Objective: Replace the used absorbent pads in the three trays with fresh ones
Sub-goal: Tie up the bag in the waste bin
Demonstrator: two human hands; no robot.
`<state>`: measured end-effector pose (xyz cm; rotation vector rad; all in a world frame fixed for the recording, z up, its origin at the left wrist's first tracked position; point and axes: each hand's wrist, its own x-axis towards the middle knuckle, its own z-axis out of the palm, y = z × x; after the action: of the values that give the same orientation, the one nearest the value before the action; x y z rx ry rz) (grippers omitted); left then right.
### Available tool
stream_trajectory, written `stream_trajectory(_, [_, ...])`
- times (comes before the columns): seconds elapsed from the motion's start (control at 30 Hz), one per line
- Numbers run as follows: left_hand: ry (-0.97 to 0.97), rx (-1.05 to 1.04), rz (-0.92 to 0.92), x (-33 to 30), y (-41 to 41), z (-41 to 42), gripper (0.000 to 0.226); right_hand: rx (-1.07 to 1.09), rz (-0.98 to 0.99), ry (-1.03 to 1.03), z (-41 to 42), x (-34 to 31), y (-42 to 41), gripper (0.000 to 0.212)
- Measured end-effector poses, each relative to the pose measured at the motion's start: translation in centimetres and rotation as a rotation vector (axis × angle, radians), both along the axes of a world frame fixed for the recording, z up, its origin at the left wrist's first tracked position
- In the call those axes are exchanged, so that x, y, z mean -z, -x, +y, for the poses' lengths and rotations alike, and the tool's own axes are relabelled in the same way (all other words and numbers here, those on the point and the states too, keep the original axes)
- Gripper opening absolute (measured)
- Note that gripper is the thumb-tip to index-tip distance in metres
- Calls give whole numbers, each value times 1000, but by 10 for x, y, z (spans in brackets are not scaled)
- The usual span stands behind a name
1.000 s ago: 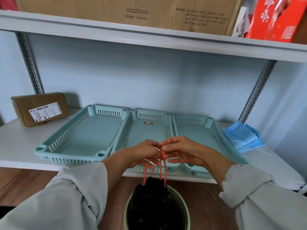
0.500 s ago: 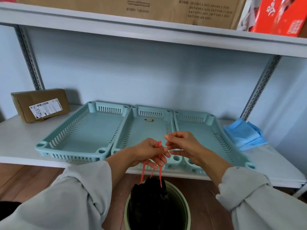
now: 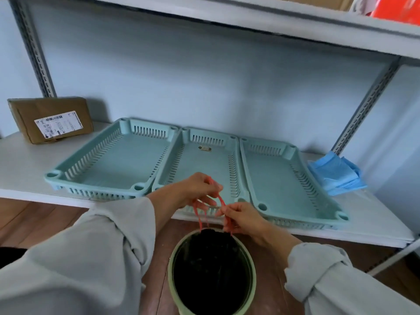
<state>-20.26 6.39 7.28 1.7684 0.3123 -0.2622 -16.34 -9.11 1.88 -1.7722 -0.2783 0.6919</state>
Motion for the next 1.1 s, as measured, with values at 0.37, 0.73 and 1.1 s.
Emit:
stream_trajectory(0.37, [175,169,-33,-16,-7,-9,14,156,44,-56,1,10,4,22])
stream_trajectory(0.73, [-189,80,-140,30,-15,-15,28,-437,76,163,-6,-4,11,31])
stream_trajectory(1.1, [78,317,65,85,0,-10,35,-339,-98,115,-15,-3,-6,11])
